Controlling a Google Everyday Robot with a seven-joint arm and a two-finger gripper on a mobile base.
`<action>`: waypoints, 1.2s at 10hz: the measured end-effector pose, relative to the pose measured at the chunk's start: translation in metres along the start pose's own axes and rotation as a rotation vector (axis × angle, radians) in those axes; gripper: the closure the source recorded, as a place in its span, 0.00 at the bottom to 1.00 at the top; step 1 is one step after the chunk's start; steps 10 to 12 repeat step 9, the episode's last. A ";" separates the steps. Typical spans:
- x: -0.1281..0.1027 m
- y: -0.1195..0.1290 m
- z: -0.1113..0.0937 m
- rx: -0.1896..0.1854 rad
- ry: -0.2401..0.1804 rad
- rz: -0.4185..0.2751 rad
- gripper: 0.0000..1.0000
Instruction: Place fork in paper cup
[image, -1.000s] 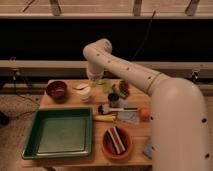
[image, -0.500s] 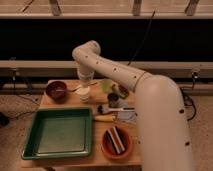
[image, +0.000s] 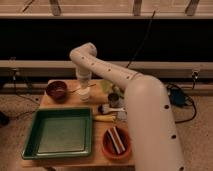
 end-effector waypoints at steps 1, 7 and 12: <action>0.000 0.000 0.002 -0.004 0.003 0.001 0.47; 0.013 0.005 0.010 -0.018 0.007 0.020 0.20; 0.011 0.004 0.010 -0.018 0.007 0.018 0.20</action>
